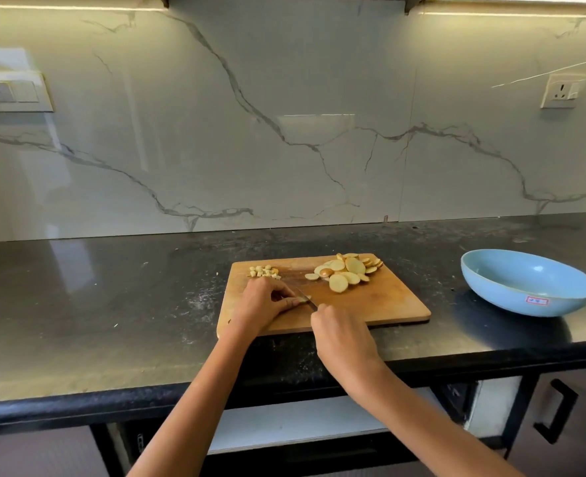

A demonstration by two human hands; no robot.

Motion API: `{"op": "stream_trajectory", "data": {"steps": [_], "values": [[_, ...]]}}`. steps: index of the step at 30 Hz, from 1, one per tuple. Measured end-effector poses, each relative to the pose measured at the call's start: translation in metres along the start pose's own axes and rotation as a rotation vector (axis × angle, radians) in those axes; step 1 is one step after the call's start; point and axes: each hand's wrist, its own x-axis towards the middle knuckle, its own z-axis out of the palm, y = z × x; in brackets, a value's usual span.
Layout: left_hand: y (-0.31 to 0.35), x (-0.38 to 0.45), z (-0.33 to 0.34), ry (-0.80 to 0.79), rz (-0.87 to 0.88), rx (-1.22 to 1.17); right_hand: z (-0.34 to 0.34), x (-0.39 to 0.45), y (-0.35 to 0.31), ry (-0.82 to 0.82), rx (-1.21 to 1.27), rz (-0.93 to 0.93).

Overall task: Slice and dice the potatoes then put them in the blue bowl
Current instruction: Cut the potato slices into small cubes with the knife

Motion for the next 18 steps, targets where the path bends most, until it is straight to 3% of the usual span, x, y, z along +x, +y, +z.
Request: {"op": "stream_trajectory", "data": {"steps": [18], "values": [[0.001, -0.004, -0.004, 0.016, -0.016, -0.023, -0.013, 0.002, 0.004, -0.036, 0.085, 0.106]]}}
